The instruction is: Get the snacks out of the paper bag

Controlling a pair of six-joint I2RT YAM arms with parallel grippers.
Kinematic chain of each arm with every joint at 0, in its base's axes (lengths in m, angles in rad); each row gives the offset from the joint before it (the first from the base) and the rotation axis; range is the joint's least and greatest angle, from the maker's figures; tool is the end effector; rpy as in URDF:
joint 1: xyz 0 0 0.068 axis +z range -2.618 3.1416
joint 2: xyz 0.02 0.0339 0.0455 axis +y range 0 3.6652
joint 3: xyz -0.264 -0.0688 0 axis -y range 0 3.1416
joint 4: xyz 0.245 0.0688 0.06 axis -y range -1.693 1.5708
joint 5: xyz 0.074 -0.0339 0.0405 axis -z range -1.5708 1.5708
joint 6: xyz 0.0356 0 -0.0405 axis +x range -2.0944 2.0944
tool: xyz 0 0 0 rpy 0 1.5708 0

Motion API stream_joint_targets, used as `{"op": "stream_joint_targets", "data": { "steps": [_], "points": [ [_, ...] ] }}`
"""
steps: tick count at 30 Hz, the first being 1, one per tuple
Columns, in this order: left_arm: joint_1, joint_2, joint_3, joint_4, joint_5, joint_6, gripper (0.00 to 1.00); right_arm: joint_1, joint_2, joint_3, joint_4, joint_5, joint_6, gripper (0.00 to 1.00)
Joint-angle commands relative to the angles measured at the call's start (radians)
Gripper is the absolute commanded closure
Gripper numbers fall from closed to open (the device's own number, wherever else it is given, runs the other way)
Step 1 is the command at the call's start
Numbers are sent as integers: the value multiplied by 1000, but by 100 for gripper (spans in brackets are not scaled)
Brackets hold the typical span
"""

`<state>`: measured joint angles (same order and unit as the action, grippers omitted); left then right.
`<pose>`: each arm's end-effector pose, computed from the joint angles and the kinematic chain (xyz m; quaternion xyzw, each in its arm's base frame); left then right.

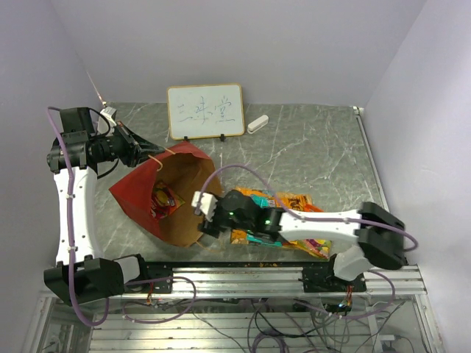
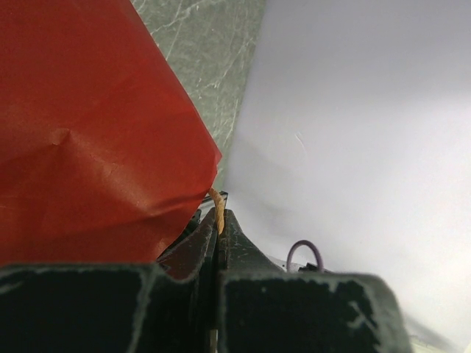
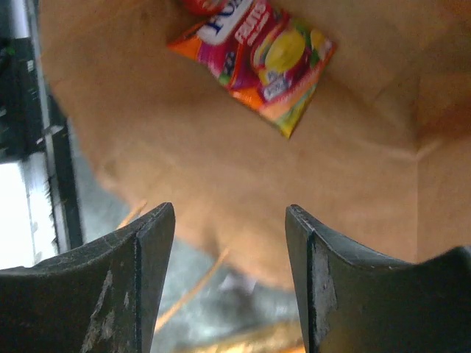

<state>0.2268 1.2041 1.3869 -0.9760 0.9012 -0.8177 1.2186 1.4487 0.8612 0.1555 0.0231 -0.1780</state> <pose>0.2233 0.0229 0.3950 -0.2724 0.8043 -0.4849 0.2091 0.1127 0.3043 0.2438 -0.5367 0.6491 0.2596 0.4726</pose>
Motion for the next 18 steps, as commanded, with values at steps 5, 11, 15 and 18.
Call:
{"op": "stream_joint_targets", "data": {
  "steps": [5, 11, 15, 18],
  "points": [
    [11, 0, 22, -33, -3, 35, 93, -2, 323, 160, 368, -123, -350, 36],
    [10, 6, 23, -54, -1, 49, 93, -10, 470, 258, 342, -197, -592, 34],
    [11, 14, 32, -77, -2, 68, 93, -22, 527, 284, 347, -230, -671, 31],
    [11, 14, 27, -88, -4, 76, 93, -33, 556, 287, 357, -257, -737, 28]
  ]
}}
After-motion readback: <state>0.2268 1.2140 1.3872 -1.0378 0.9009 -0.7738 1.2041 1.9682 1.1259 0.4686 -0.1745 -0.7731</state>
